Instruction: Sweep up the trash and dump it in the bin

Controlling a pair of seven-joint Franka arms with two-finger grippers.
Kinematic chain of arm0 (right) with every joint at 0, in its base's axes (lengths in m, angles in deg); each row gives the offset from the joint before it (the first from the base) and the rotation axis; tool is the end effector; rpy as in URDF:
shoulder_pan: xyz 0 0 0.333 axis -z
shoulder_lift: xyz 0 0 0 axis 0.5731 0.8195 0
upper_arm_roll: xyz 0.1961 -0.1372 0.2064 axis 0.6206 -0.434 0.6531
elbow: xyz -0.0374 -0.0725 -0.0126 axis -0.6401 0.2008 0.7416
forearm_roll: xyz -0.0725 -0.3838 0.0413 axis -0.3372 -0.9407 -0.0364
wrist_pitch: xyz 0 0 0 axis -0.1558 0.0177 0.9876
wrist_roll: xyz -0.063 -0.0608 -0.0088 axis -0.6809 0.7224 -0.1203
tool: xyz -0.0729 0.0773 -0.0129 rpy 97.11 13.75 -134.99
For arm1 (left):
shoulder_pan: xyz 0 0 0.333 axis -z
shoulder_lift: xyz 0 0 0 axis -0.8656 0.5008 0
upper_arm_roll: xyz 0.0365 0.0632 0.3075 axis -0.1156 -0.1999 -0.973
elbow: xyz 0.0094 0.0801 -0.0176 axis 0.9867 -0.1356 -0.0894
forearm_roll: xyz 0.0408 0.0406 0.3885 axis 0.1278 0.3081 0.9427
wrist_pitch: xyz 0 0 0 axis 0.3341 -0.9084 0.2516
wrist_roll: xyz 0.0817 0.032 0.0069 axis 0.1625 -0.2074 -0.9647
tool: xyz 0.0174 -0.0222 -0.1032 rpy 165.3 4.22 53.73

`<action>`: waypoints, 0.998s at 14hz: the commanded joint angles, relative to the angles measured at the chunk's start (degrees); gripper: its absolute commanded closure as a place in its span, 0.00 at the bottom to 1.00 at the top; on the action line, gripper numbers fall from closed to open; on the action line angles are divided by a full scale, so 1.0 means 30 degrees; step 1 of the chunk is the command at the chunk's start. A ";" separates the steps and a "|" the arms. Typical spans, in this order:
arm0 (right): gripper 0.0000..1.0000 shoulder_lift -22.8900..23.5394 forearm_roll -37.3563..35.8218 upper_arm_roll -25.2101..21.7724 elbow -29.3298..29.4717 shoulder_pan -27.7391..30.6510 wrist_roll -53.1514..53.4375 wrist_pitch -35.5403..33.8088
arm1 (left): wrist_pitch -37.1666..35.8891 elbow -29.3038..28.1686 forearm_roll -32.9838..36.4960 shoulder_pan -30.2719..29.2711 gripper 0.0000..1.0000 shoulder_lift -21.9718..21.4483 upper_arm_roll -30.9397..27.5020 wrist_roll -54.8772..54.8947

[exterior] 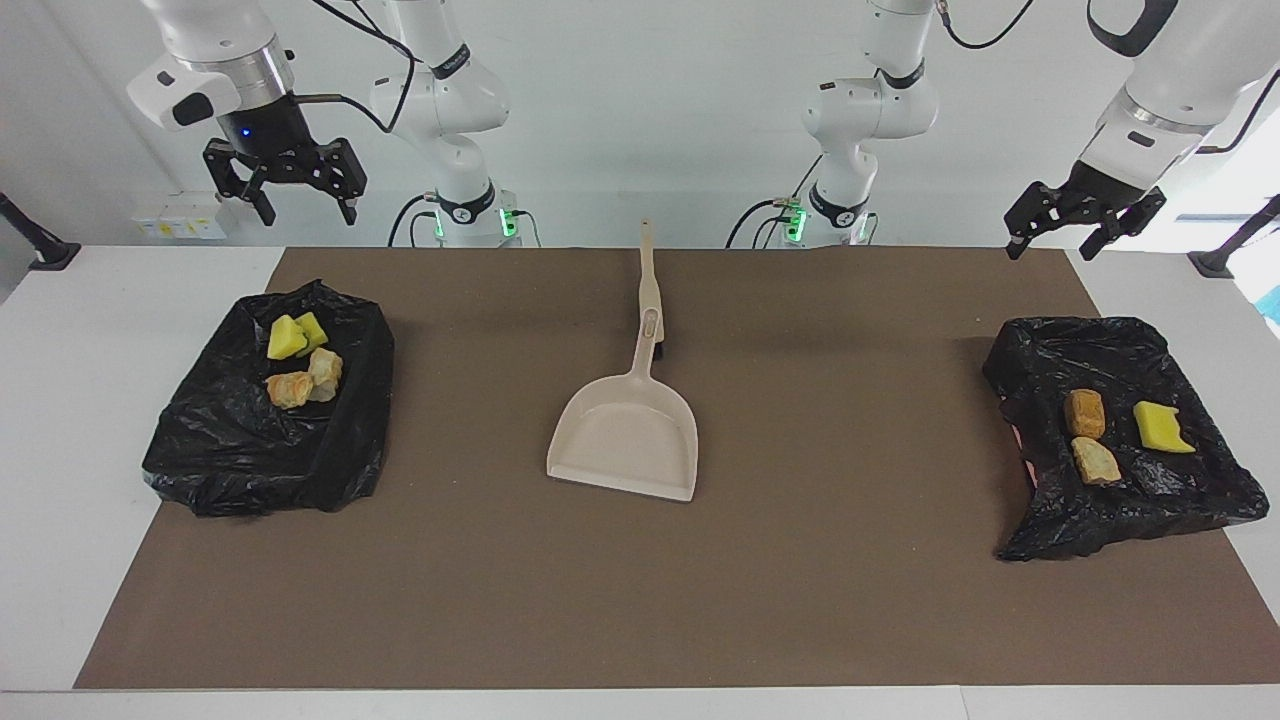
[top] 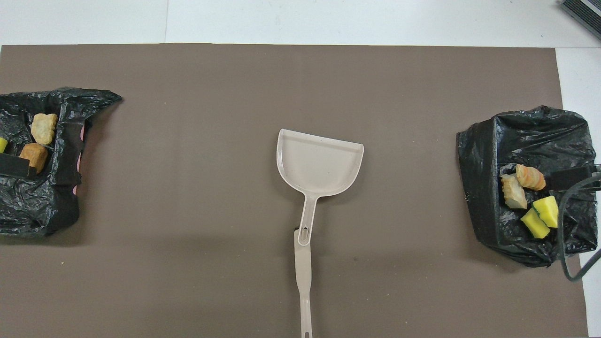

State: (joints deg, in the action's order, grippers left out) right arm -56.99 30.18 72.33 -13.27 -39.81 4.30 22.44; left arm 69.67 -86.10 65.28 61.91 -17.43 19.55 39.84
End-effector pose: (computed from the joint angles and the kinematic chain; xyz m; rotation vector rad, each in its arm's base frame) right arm 0.5043 -0.0206 0.6638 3.1001 0.0650 0.0116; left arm 0.5273 0.0144 0.6379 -3.1303 0.1385 0.0316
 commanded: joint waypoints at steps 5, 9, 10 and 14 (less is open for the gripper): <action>0.00 0.0098 0.0163 0.0066 0.0354 0.0236 -0.0686 -0.0623 | 0.0196 -0.0457 0.0390 0.0342 0.00 -0.0428 -0.0066 -0.0182; 0.00 0.0069 0.0164 0.0066 0.0296 0.0236 -0.0657 -0.0623 | 0.0196 -0.0457 0.0390 0.0342 0.00 -0.0428 -0.0037 -0.0095; 0.00 0.0039 0.0193 0.0066 0.0208 0.0236 -0.0657 -0.0594 | 0.0225 -0.0457 0.0390 0.0342 0.00 -0.0428 -0.0066 -0.0094; 0.00 -0.0166 0.0369 0.0066 -0.0085 0.0265 -0.0628 -0.0418 | 0.0197 -0.0457 0.0390 0.0342 0.00 -0.0428 -0.0066 -0.0153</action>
State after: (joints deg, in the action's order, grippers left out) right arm -56.99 30.32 72.33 -13.27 -39.81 4.30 22.01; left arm 69.74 -86.12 65.36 62.09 -17.43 19.76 39.80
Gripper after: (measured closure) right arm 0.000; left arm 0.000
